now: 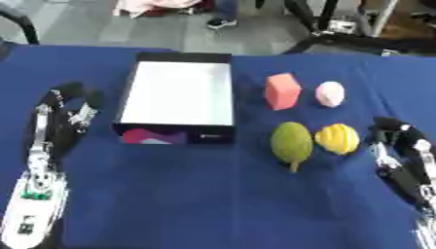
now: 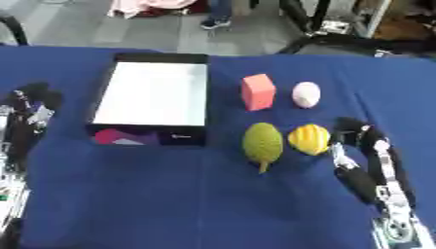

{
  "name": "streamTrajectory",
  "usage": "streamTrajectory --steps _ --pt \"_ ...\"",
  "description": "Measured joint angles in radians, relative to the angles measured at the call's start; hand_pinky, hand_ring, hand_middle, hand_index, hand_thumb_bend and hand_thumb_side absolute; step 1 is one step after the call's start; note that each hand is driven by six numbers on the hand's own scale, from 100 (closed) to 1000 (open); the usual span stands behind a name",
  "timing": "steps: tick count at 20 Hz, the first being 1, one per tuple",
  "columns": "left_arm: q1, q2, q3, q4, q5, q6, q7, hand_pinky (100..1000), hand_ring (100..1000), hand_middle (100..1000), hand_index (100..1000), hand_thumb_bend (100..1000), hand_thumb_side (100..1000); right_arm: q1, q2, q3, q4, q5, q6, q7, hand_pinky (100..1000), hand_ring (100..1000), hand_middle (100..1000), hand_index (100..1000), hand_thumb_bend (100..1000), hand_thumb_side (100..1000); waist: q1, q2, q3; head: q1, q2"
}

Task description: Pick up objects on the table and place them in the box.

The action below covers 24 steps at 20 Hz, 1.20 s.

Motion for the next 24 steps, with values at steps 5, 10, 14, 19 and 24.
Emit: streamTrajectory --steps 5,10,14,19,24 --pt "0.000 0.000 0.000 0.004 0.004 -0.007 -0.012 638 853 623 746 756 608 0.000 0.000 0.000 0.000 0.000 -0.001 0.001 721 616 641 772 100 509 0.000 0.000 0.000 0.000 0.000" --pt "0.000 0.000 0.000 0.005 0.004 -0.007 -0.017 638 854 624 746 755 608 0.000 0.000 0.000 0.000 0.001 -0.001 0.003 722 617 643 776 100 510 0.000 -0.002 0.000 0.000 0.000" --pt "0.000 0.000 0.000 0.005 0.004 -0.007 -0.018 638 857 625 745 755 608 -0.005 -0.005 0.000 0.006 0.008 0.001 0.012 729 623 650 790 100 480 0.000 -0.003 0.000 0.000 0.000" --pt "0.001 0.000 -0.004 0.005 0.001 -0.004 -0.022 639 859 626 745 756 610 -0.078 -0.113 0.028 0.028 0.019 -0.008 0.066 740 634 662 822 100 433 0.000 -0.015 0.005 -0.005 0.000" --pt "0.001 0.003 -0.010 0.007 -0.001 -0.003 -0.031 639 860 627 745 759 609 -0.194 -0.231 0.075 0.129 0.000 -0.014 0.181 768 702 723 873 100 502 0.000 -0.021 0.013 -0.015 0.000"
